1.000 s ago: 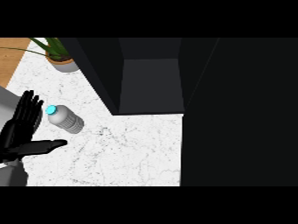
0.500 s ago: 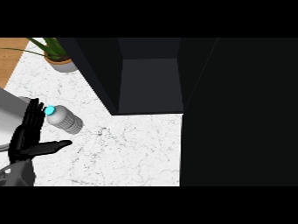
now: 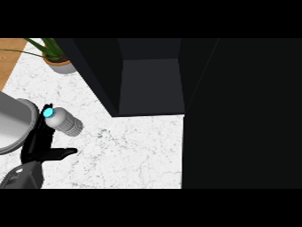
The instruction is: Pick up the bottled water, place it into the cabinet and close the cabinet
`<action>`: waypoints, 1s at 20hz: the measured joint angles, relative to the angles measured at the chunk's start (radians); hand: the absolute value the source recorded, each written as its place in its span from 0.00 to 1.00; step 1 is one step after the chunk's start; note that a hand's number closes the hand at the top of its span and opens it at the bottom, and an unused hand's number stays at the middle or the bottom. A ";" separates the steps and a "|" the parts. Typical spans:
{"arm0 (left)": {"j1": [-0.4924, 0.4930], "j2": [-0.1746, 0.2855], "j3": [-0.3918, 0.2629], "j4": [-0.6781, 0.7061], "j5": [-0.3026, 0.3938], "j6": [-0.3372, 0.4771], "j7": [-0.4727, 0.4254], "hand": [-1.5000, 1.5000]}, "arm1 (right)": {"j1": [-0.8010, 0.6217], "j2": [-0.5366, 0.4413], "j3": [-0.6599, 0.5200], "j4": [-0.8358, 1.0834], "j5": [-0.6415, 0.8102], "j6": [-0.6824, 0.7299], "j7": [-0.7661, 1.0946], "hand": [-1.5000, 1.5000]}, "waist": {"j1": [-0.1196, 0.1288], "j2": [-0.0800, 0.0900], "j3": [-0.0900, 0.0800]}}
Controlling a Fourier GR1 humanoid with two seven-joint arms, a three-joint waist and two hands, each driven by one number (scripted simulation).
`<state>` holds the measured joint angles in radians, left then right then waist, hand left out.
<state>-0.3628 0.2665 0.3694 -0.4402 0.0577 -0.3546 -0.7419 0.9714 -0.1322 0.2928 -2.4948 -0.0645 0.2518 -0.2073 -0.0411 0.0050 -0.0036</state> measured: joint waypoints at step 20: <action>-0.116 -0.055 0.058 0.220 0.043 -0.009 -0.104 1.00 | 0.050 -0.021 0.004 0.004 0.009 0.009 -0.061 0.00 | -0.003 0.005 -0.001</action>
<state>-0.4785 0.2116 0.4273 -0.2199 0.1010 -0.3639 -0.8460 1.0211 -0.1537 0.2964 -2.4908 -0.0554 0.2612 -0.2687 -0.0438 0.0101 -0.0045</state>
